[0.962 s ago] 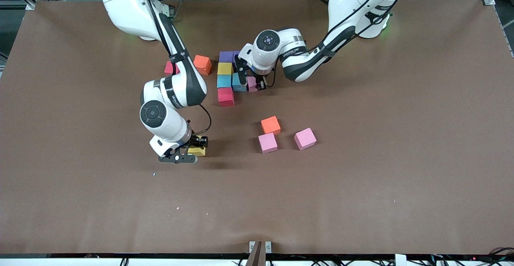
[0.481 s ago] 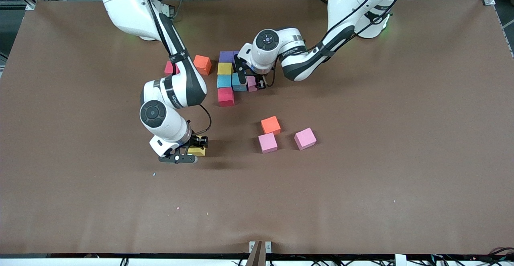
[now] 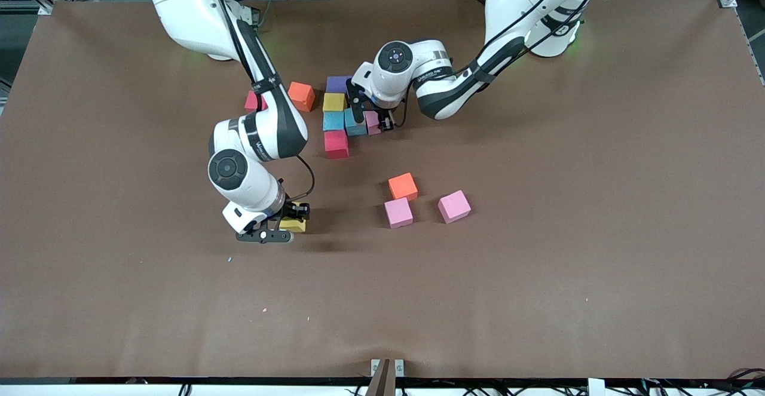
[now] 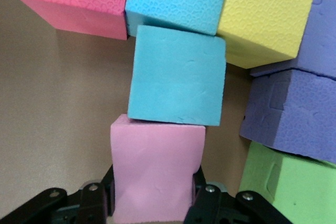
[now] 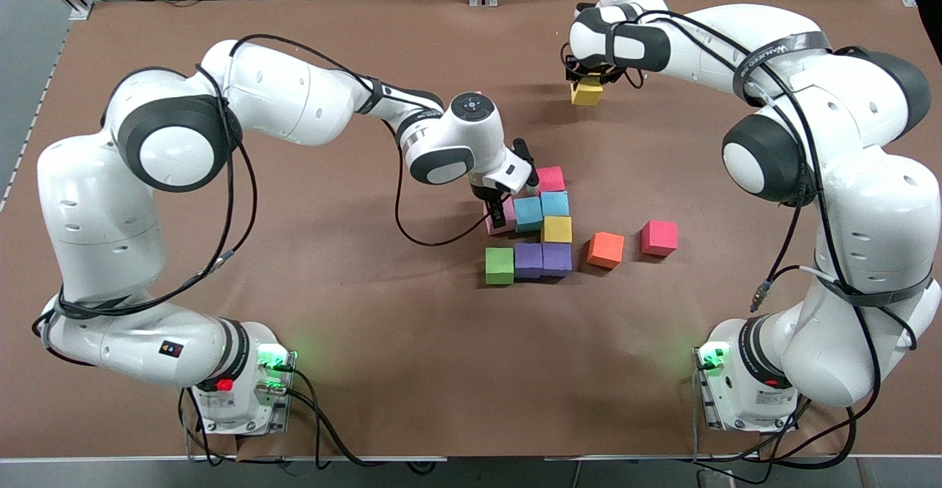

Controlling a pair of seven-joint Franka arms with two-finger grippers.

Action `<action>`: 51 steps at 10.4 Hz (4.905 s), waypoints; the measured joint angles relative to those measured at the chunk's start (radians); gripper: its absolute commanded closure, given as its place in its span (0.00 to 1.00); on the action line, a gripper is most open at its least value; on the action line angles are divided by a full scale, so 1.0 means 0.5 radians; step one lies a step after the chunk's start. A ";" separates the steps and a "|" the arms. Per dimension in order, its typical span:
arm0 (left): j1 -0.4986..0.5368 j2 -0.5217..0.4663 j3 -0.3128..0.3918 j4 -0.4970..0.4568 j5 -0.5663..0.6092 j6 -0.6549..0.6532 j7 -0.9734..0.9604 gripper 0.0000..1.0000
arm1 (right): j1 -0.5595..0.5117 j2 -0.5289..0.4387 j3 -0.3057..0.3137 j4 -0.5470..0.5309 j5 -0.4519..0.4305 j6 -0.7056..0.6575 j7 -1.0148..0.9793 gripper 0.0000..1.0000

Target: Arrange 11 blocks into digit 3

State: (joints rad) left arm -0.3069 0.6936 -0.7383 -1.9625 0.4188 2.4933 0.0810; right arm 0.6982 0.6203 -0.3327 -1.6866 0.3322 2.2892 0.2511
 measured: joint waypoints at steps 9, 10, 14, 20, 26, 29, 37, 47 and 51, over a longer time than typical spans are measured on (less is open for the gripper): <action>-0.010 0.020 0.013 0.031 0.174 0.002 0.000 0.72 | 0.000 0.000 0.000 0.000 0.000 0.000 0.001 0.74; -0.010 0.020 0.013 0.031 0.174 0.002 0.000 0.72 | 0.000 0.000 0.000 0.000 0.000 0.000 0.001 0.74; -0.006 0.020 0.013 0.030 0.175 0.002 0.075 0.72 | 0.005 0.001 0.002 0.004 0.000 0.003 0.028 0.74; -0.004 0.019 0.012 0.027 0.176 0.004 0.083 0.72 | 0.065 0.003 0.007 0.103 0.000 0.001 0.189 0.74; -0.003 0.016 0.011 0.024 0.178 0.005 0.083 0.72 | 0.065 0.015 0.006 0.107 0.000 0.001 0.194 0.74; -0.003 0.014 0.009 0.020 0.179 0.005 0.083 0.72 | 0.065 0.019 0.006 0.107 0.000 0.001 0.194 0.74; 0.002 0.009 -0.032 0.019 0.144 0.003 0.068 0.72 | 0.065 0.025 0.006 0.107 0.000 0.000 0.195 0.74; -0.002 0.008 -0.035 0.009 0.144 -0.056 0.091 0.72 | 0.065 0.026 0.006 0.107 0.000 -0.001 0.195 0.74; -0.010 0.008 -0.038 0.017 0.144 -0.056 0.094 0.72 | 0.065 0.026 0.006 0.107 0.000 -0.001 0.195 0.74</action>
State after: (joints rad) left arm -0.3117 0.6975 -0.7574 -1.9539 0.4906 2.4652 0.1282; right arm 0.7309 0.6333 -0.3298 -1.6332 0.3322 2.2887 0.3484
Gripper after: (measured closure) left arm 0.449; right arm 0.471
